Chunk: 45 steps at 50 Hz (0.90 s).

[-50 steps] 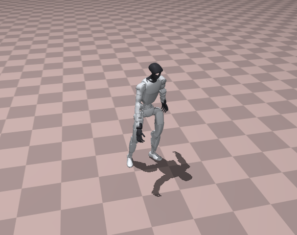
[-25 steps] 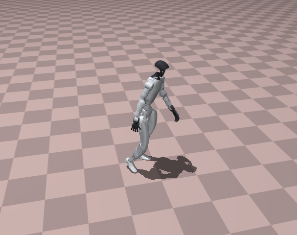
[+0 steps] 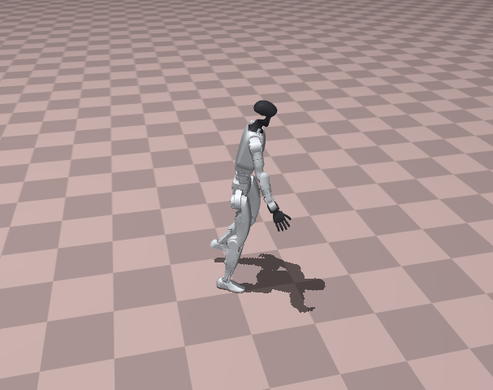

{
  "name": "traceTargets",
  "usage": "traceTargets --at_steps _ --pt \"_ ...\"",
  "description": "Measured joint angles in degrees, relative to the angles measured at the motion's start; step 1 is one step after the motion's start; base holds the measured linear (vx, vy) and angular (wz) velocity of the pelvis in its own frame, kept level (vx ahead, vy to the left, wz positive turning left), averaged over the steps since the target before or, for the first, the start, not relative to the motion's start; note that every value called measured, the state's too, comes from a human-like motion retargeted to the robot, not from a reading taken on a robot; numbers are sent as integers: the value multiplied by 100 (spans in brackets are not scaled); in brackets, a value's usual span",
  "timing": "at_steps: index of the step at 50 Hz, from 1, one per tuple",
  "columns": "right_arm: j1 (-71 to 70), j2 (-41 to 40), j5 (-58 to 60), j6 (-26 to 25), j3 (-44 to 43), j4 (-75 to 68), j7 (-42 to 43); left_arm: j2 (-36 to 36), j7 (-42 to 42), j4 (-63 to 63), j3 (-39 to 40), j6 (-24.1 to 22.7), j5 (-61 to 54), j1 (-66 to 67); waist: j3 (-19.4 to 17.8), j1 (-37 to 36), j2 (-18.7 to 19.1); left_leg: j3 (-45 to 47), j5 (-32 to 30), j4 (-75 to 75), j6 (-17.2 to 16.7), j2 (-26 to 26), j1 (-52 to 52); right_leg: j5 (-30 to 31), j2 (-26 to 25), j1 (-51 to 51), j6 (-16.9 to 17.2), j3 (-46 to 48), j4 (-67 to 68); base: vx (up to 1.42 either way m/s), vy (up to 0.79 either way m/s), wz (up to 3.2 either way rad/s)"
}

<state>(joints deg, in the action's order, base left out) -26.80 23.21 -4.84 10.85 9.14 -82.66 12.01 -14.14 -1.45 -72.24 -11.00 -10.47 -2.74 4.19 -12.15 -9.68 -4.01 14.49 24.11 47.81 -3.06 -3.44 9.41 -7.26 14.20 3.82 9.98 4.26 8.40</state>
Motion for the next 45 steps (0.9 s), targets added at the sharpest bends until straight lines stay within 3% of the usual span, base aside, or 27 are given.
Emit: traceTargets --at_steps 2,4,8,11,14,17,19,23,25,26,27,28,29,32,33,35,37,38,40,42,43,45 --pt "-405 55 -171 54 -35 363 49 -13 -270 -811 82 114 211 299 -18 -169 -74 230 -67 -543 90 -2 42 84 10 -83 32 -97 -55 40 1 -39" --pt "-798 77 -467 30 -138 753 -64 -89 -425 -1427 48 313 533 467 -88 -487 -292 329 -463 -2323 317 342 -330 331 113 -136 126 -375 -267 40 5 -59" --pt "-903 11 -1722 754 -223 1628 480 -335 -261 -1882 66 -63 301 1213 -158 -643 -230 555 -561 -2837 -45 -156 14 44 -65 -418 178 -156 208 48 14 18" --pt "-709 -90 -2045 1055 -233 2042 551 -514 -146 -1771 323 -370 -341 1528 -134 -853 -288 1021 -1278 -4175 -101 -318 -143 73 -169 -645 214 -130 243 52 20 0" --pt "-278 -239 -1809 1007 -243 2186 430 -615 -91 -1623 660 -491 -918 1540 -124 -1006 -402 1243 -1923 -5078 -64 -264 -486 239 -217 -914 172 -214 218 54 25 12" --pt "433 -493 -1667 996 -121 2101 72 -665 -251 -1721 1103 -579 -1180 1206 -113 -1001 -510 1142 -1325 -4465 -204 -331 -586 378 -164 -809 159 -221 1137 56 30 40" --pt "975 -711 -1326 904 -124 1872 -117 -663 -93 -1819 736 -536 -246 786 -67 -999 -518 950 -1073 -4219 -201 -396 -663 556 -212 -488 65 -289 2078 53 29 56" --pt "2001 -1149 -582 411 -249 1167 -571 -647 147 -1947 346 -157 598 -640 -20 -958 -601 577 -730 -3820 81 -319 -731 945 -239 414 -131 -393 4003 49 21 81" --pt "2342 -1329 141 65 -425 731 -951 -564 172 -1881 227 65 646 -1537 6 -951 -555 331 -938 -4348 242 -249 -1019 655 -375 749 -459 -401 4340 45 13 84" --pt "2433 -1408 -862 -70 -866 535 -1339 -487 60 -1821 130 135 532 -1980 -14 -841 -545 180 -905 -4326 240 -221 -1082 515 -364 830 -506 -294 4383 46 11 115" --pt "2548 -1471 -1098 -168 -1019 335 -1610 -405 7 -1760 69 191 541 -2414 -33 -733 -532 35 -870 -4304 231 -195 -1145 371 -362 909 -546 -202 4381 46 10 136" --pt "2711 -1502 201 -195 -596 127 -1643 -316 70 -1698 79 216 794 -2832 -47 -629 -514 -96 -830 -4282 204 -175 -1208 217 -380 983 -568 -139 4289 45 8 131" --pt "2851 -1533 685 -231 -430 -34 -1753 -227 72 -1589 47 211 888 -3186 -29 -493 -500 -226 -802 -4277 179 -155 -1274 98 -396 1043 -576 -68 4101 45 6 126" --pt "3093 -1532 133 -383 -606 -328 -2227 25 19 -1158 -238 159 770 -4191 -6 -61 -477 -595 -764 -4327 104 -79 -1504 -48 -429 1125 -530 122 3053 45 2 115" --pt "3150 -1512 559 -408 -444 -381 -2258 102 85 -1009 -363 158 817 -4529 -29 47 -476 -698 -755 -4362 71 -40 -1601 14 -439 1104 -471 149 2522 46 -3 102" --pt "3215 -1449 679 -482 -420 -402 -2246 203 248 -672 -681 116 745 -5129 -84 290 -506 -911 -721 -4416 19 74 -1819 399 -409 946 -291 194 1231 48 -7 95" --pt "3109 -1323 -1123 -673 -1080 -318 -2319 210 362 -290 -1117 33 322 -5688 -201 462 -572 -1094 -664 -4437 -6 202 -2080 955 -297 715 -95 303 -17 51 -12 72" --pt "3124 -1314 -450 -663 -866 -274 -2201 218 503 -128 -1236 26 392 -5923 -240 487 -592 -1148 -627 -4446 -26 258 -2209 1238 -248 665 14 307 -464 51 -15 42" --pt "3018 -1253 -1174 -732 -1225 -144 -2123 162 670 257 -1446 -54 188 -6266 -257 543 -594 -1238 -589 -4419 -36 311 -2401 1711 -207 590 123 218 -985 51 -16 16" --pt "2854 -1202 -1120 -648 -1125 -63 -1917 125 905 607 -1444 -115 79 -6412 -218 488 -494 -1251 -629 -4303 -24 278 -2490 1470 -249 525 -11 135 -906 49 -18 -22" --pt "2728 -1190 90 -543 -619 -76 -1631 116 1118 785 -1332 -117 172 -6437 -244 437 -433 -1241 -669 -4202 -30 266 -2523 1268 -273 483 -51 105 -796 50 -19 -39" --pt "2429 -1147 397 -496 -366 -60 -1372 91 1304 1147 -1130 -166 20 -6239 -274 408 -369 -1264 -789 -3832 -25 284 -2540 934 -270 313 -81 66 -619 51 -19 -42"
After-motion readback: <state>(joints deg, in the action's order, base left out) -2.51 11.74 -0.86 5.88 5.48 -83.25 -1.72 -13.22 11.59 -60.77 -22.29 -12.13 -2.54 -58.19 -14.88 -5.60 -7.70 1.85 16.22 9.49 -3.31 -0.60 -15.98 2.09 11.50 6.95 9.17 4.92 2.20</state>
